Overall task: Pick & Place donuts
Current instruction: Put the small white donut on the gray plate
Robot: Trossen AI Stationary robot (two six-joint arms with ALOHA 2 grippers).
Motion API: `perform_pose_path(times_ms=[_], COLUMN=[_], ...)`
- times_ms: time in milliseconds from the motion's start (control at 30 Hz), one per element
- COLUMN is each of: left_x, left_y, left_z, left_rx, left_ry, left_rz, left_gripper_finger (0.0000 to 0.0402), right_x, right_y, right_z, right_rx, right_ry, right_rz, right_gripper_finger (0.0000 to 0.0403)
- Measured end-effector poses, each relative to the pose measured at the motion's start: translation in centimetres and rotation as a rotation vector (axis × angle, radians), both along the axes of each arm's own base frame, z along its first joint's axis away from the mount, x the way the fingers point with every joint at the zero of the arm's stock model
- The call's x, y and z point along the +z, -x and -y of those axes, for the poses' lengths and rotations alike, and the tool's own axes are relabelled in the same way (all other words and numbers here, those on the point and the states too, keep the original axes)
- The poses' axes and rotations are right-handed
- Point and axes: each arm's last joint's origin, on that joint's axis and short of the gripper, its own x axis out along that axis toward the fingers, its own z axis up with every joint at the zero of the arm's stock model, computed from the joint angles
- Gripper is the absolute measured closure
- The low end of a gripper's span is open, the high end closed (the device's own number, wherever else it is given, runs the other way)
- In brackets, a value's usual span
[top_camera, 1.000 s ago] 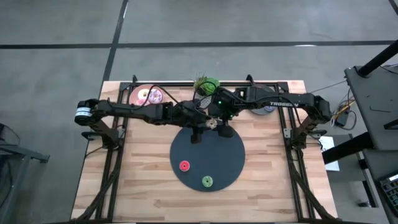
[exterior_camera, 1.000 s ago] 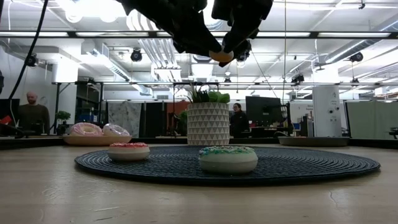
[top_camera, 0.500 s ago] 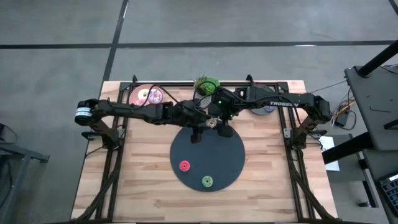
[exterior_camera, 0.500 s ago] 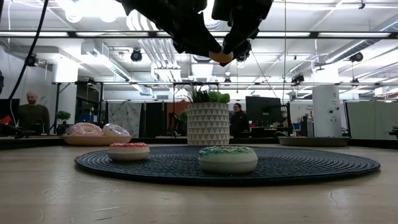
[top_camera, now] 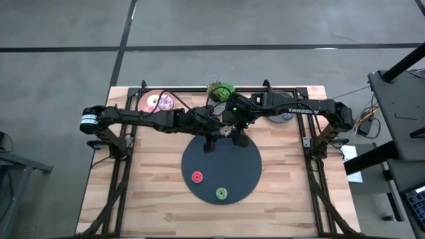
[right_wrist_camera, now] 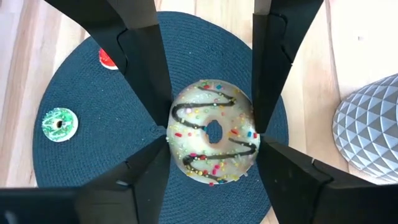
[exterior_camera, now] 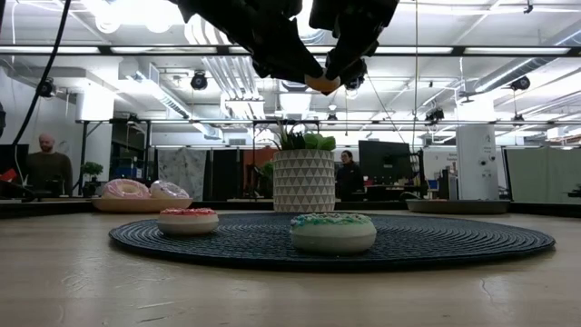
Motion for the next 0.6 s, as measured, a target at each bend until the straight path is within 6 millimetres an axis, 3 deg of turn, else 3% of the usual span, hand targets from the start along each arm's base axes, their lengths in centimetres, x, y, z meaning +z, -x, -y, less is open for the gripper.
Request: perform_pose_path(times_ms=[600], left_x=[0.0], left_y=[0.0], left_z=[0.01], left_rx=[-0.002], left_ry=[0.003], left_rz=[0.0], left_gripper_finger=[0.022], right_x=[-0.01], right_y=[0.01], right_z=[0.0], right_rx=[0.007], right_ry=[0.005], right_rz=[-0.001], right_gripper_finger=[0.0184])
